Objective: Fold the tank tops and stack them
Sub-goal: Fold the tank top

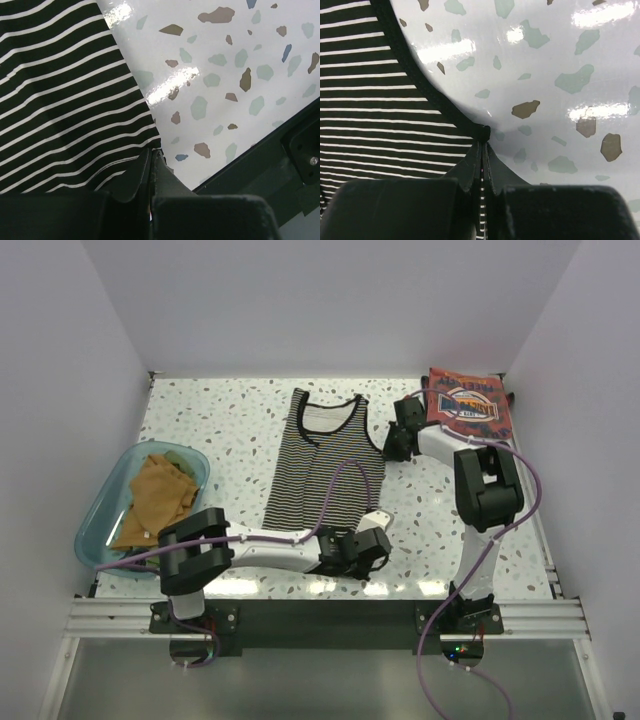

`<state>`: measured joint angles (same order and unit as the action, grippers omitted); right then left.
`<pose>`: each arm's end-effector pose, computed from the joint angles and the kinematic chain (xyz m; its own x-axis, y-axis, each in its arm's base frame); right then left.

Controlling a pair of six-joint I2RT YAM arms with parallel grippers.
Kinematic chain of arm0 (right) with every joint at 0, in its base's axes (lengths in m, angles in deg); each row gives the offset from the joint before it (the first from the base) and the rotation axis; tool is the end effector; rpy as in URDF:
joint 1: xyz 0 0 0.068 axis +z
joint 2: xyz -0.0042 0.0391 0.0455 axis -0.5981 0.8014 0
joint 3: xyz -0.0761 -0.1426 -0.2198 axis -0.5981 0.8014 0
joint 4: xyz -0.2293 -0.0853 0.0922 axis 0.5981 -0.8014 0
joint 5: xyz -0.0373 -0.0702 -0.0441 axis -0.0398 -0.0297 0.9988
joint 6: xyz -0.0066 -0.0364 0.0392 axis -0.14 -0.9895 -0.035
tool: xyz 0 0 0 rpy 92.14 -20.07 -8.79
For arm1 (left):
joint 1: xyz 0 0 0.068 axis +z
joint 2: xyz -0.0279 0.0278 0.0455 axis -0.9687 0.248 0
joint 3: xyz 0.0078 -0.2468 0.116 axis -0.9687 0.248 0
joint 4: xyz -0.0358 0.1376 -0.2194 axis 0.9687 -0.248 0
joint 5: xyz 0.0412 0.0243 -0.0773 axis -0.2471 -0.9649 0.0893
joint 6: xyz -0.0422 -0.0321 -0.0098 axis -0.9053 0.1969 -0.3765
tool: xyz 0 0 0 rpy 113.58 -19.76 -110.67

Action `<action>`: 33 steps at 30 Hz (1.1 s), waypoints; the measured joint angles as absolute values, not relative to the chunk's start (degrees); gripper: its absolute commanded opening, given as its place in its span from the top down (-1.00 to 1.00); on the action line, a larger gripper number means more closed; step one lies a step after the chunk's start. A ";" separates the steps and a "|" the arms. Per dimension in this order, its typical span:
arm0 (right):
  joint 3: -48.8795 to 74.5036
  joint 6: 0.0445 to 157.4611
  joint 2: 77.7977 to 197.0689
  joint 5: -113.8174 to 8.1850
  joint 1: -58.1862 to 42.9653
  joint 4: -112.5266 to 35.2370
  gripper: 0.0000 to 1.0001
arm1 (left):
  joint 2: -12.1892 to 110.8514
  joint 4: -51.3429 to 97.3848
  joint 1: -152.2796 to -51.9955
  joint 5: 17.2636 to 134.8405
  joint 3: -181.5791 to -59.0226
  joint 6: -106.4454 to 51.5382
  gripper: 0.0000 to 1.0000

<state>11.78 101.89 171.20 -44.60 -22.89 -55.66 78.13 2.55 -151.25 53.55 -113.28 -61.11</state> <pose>0.4100 0.1006 0.1582 -0.8124 0.3140 -0.4913 0.1984 0.9412 0.2734 0.1008 -0.3574 0.1703 -0.7907 0.3127 -0.5264 0.4893 0.8395 -0.2362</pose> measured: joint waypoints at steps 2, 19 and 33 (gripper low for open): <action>12.24 101.87 170.81 -44.38 -22.96 -55.68 1.00 | 76.40 3.68 -151.36 53.73 -111.46 -61.65 1.00; 15.19 100.34 163.00 -40.40 -24.01 -60.00 1.00 | 66.37 19.51 -152.15 58.01 -100.86 -64.78 1.00; 10.06 102.20 164.56 -41.86 -17.67 -60.20 1.00 | 51.51 21.34 -149.92 51.67 -85.41 -75.38 1.00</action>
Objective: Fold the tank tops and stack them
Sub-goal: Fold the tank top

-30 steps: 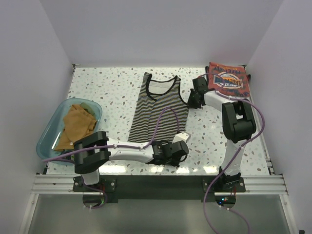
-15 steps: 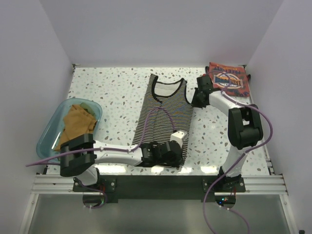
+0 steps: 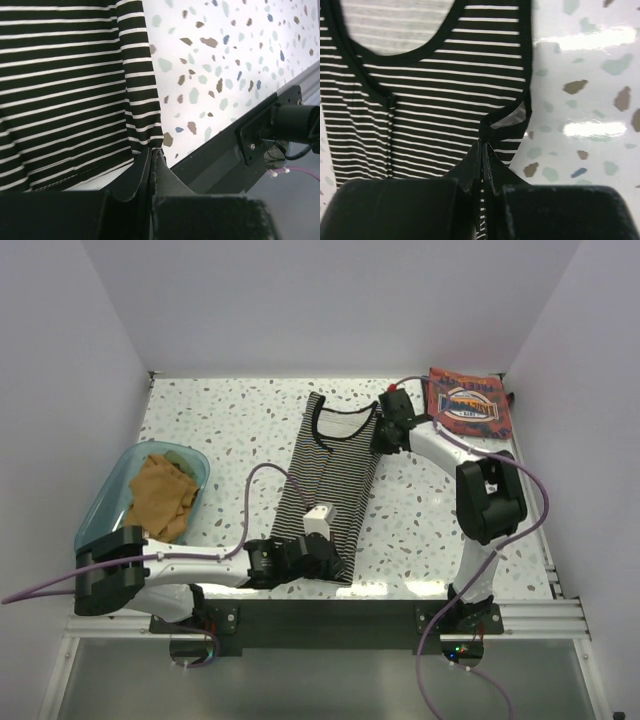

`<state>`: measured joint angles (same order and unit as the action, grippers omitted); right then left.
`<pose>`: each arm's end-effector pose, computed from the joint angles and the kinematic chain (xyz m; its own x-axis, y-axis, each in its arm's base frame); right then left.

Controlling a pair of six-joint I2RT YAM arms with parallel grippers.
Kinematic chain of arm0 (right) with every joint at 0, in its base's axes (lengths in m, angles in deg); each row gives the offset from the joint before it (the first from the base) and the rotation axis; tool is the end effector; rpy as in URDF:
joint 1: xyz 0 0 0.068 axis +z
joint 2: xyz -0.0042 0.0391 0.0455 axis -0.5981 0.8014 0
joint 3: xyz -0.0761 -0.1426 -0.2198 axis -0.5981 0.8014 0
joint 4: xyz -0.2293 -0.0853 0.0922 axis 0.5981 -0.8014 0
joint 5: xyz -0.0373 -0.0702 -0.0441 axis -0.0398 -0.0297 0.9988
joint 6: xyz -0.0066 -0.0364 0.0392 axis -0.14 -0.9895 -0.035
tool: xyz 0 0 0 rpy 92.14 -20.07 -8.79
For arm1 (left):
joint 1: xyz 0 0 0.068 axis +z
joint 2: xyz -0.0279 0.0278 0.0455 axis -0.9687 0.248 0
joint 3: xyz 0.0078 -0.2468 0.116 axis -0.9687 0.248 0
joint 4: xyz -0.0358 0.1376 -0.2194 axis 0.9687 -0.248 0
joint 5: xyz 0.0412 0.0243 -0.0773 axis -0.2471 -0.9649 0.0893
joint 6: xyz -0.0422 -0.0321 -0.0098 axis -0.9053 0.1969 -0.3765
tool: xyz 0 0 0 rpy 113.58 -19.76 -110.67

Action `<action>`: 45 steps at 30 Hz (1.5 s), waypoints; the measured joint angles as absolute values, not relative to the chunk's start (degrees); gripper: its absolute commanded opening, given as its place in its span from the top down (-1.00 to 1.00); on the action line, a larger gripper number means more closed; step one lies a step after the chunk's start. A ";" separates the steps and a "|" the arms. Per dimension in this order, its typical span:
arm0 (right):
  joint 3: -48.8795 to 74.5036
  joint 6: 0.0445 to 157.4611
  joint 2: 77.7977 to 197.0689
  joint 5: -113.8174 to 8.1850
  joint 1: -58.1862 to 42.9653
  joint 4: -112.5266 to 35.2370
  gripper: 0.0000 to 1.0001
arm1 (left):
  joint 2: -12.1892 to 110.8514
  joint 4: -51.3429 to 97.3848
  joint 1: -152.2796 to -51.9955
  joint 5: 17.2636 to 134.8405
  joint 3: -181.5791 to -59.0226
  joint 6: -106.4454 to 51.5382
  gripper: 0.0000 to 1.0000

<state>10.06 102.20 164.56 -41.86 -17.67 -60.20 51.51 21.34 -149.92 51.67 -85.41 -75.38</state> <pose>0.3904 0.1327 0.2083 -0.7904 0.2592 -0.5551 0.1227 0.9547 0.2711 0.0832 -0.2590 0.1893 -0.8352 -0.0878 -0.5428 0.2902 0.7681 -0.5708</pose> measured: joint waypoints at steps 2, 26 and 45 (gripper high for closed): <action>7.94 102.66 166.02 -41.69 -15.98 -60.59 1.00 | 50.00 20.38 -149.85 50.38 -83.99 -76.91 1.00; -8.35 105.74 179.77 -40.16 -7.37 -63.96 1.00 | 42.94 4.54 -149.57 41.11 -79.22 -87.07 1.00; -10.95 106.92 182.00 -40.12 -6.32 -64.24 1.00 | 42.48 0.69 -148.83 39.76 -78.26 -88.76 1.00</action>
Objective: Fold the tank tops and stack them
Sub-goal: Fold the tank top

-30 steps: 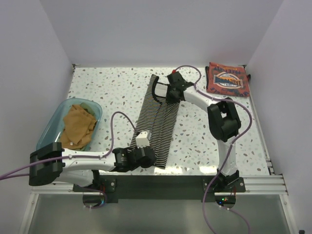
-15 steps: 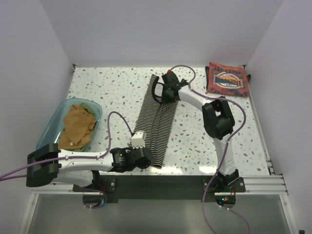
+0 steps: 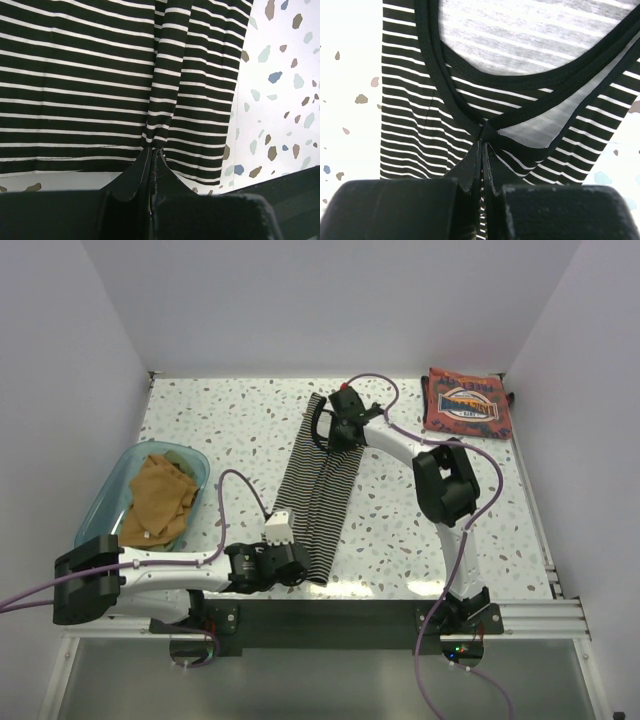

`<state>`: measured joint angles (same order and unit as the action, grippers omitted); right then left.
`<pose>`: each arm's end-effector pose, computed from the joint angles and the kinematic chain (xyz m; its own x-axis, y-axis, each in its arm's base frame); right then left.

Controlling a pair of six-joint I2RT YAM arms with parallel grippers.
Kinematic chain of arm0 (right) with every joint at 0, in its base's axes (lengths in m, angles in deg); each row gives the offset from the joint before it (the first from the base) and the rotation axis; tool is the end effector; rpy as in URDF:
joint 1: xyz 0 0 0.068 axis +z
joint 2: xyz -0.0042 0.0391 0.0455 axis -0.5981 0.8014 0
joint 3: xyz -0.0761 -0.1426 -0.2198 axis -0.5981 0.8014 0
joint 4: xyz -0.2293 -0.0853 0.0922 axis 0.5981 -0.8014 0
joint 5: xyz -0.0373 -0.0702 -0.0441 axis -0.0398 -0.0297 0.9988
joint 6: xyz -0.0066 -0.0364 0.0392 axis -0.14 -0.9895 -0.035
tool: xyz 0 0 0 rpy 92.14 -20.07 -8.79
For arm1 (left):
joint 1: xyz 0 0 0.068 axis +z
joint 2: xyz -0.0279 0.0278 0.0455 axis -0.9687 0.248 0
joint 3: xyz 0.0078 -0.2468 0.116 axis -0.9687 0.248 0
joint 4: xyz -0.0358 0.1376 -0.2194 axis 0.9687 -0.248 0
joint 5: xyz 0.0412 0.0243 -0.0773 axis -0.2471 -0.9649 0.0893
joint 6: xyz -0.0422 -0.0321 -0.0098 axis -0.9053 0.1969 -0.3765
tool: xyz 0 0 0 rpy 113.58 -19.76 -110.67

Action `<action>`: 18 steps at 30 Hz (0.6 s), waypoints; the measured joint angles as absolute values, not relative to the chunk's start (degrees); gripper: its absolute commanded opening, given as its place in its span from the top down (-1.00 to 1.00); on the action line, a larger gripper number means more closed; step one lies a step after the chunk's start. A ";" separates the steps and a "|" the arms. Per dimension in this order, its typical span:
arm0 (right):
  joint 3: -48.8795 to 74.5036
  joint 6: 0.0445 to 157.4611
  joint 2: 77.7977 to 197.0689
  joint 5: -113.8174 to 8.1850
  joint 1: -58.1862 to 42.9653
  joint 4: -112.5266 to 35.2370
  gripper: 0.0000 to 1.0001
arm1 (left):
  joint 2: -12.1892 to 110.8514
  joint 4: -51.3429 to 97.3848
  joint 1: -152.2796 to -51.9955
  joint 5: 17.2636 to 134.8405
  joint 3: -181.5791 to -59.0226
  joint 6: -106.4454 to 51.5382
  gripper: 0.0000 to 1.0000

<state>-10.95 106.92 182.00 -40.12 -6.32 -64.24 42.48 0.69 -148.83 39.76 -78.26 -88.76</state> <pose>0.4215 0.2437 0.1868 -0.8227 0.1793 -0.5395 0.0168 0.9562 0.2922 0.0761 -0.1938 0.1640 -0.8126 -0.2270 -0.5367 -0.0082 0.9254 -0.3790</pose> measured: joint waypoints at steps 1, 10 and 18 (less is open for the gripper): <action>-10.99 106.94 182.00 -40.12 -6.26 -64.20 1.00 | 42.44 0.56 -148.78 39.72 -78.24 -88.80 1.00; -11.84 107.12 183.18 -40.14 -5.91 -64.11 1.00 | 40.91 -0.49 -148.78 39.30 -78.24 -88.84 1.00; -12.61 107.12 183.94 -40.18 -5.82 -64.18 1.00 | 40.58 -1.43 -148.78 38.80 -78.24 -88.97 0.90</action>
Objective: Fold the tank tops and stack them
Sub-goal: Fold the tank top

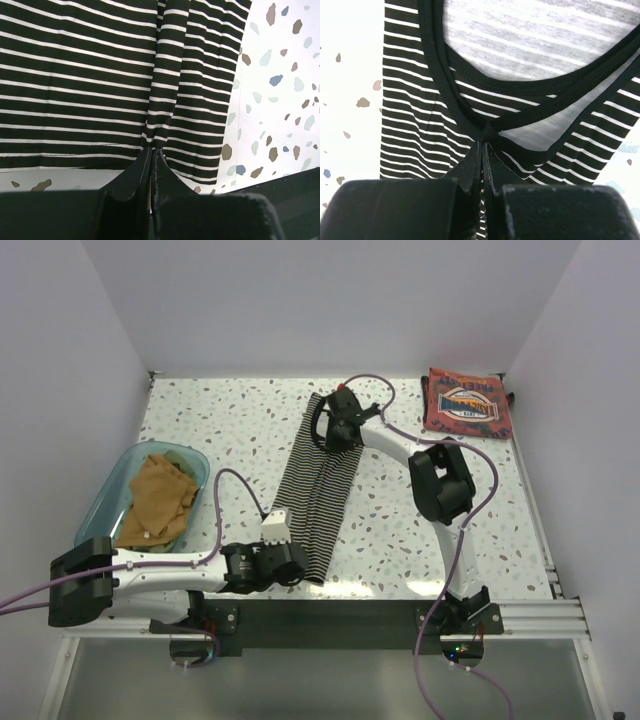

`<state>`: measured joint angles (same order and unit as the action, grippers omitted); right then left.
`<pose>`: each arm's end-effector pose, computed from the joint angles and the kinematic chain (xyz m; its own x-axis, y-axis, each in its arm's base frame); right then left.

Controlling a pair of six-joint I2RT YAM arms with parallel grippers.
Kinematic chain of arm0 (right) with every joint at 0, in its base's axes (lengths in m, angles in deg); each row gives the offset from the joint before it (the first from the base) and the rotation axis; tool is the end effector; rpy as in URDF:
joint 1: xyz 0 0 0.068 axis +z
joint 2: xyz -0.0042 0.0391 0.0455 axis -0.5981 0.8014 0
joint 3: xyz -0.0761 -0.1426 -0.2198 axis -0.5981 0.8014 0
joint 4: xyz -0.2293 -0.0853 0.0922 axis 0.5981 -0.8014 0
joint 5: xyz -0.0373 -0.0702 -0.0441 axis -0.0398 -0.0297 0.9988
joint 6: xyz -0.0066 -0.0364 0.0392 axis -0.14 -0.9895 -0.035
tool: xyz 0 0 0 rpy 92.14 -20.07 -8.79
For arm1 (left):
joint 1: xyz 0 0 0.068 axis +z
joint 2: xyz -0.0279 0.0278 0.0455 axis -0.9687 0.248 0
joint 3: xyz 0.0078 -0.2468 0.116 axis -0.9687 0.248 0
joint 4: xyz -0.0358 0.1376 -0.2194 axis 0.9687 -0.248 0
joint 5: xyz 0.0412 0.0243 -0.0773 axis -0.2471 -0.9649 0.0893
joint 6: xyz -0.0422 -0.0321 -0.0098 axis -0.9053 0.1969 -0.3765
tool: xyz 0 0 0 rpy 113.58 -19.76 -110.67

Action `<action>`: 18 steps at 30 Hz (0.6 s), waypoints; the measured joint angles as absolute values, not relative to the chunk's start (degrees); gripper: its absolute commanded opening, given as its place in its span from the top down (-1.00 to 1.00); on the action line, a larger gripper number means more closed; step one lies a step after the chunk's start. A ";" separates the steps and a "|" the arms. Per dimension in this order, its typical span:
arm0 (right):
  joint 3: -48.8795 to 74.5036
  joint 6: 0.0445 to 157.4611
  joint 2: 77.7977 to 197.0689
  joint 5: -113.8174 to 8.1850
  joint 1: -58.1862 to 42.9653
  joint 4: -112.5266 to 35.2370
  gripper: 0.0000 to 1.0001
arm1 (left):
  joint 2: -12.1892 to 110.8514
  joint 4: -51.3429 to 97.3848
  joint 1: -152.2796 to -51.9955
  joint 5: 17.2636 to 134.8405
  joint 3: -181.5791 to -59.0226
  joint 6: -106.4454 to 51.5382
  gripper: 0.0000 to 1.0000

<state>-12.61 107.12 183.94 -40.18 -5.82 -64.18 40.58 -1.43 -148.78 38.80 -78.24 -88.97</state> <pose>0.4249 0.2508 0.1800 -0.8263 0.1742 -0.5356 0.0118 0.9561 0.2928 0.0752 -0.1885 0.1682 -0.8036 -0.2337 -0.5473 -0.0153 0.9275 -0.3736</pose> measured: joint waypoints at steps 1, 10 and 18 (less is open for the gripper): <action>-12.76 107.12 183.94 -40.18 -5.78 -64.18 1.00 | 40.56 -1.54 -148.76 38.71 -78.24 -89.08 0.88; -13.79 106.99 184.55 -40.31 -5.67 -62.67 0.60 | 40.21 -5.43 -148.78 38.56 -78.44 -90.22 0.16; -13.81 106.33 184.55 -41.54 -5.67 -60.70 0.08 | 36.58 -10.48 -148.72 36.81 -82.57 -90.20 0.12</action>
<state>-13.81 106.33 184.55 -41.54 -5.67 -60.70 36.58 -10.48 -148.72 36.81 -82.57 -90.20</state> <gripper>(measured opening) 0.446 0.436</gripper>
